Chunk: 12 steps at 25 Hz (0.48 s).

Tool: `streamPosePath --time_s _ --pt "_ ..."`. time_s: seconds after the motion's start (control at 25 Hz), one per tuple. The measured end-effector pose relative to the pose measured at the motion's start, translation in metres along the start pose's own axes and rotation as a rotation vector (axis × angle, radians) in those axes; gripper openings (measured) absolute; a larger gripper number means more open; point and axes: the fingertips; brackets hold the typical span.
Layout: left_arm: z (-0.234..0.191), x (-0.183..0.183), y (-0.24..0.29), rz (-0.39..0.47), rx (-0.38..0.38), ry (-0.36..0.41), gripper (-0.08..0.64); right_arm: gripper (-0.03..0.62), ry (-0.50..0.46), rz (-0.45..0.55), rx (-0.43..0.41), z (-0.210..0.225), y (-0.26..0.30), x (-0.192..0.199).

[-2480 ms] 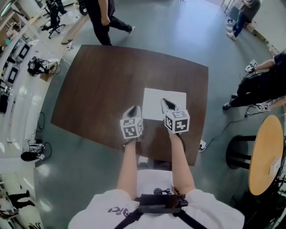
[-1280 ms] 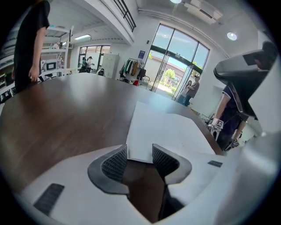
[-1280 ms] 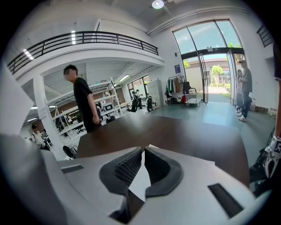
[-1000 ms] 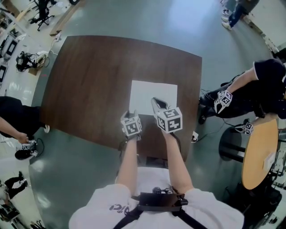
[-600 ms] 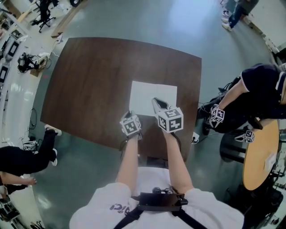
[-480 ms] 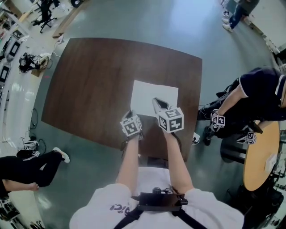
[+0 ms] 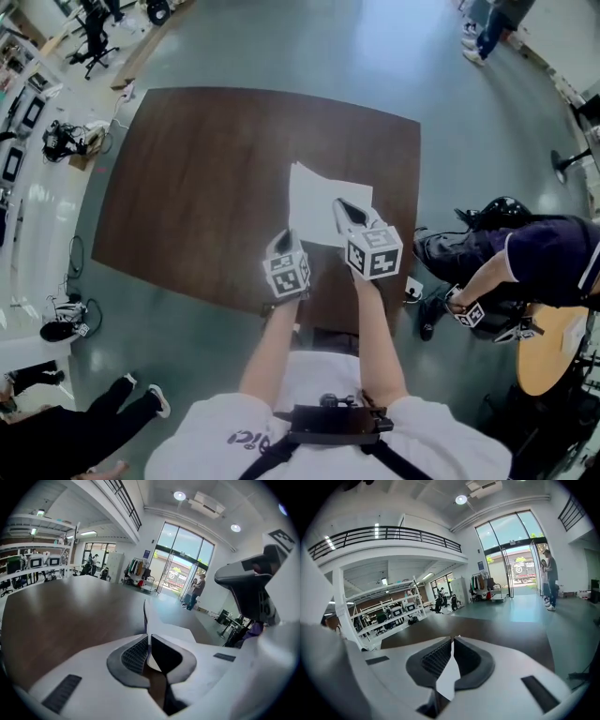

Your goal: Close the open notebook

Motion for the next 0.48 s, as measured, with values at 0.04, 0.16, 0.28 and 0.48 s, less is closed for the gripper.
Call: streamPosePath --time_s 0.04,0.16,0.28,0.48 --pt "0.006 -0.003 -0.001 0.008 0.01 0.016 0.032 0.005 0.005 0.011 0.011 0.004 -0.004 -0.002" --pt "0.022 -0.01 -0.003 0.034 0.04 0.065 0.032 0.005 0.026 0.042 0.046 0.015 -0.017 -0.006" --pt "0.039 -0.011 -0.005 0.034 0.067 0.097 0.032 0.005 0.051 0.067 0.082 0.028 -0.029 -0.006" --pt "0.075 -0.011 -0.006 0.027 0.114 0.151 0.032 0.005 0.095 0.092 0.126 0.051 -0.049 -0.008"
Point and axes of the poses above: the fingertips, and each gripper's own axes: y forward along the fingers, z to its right, x out of its underside
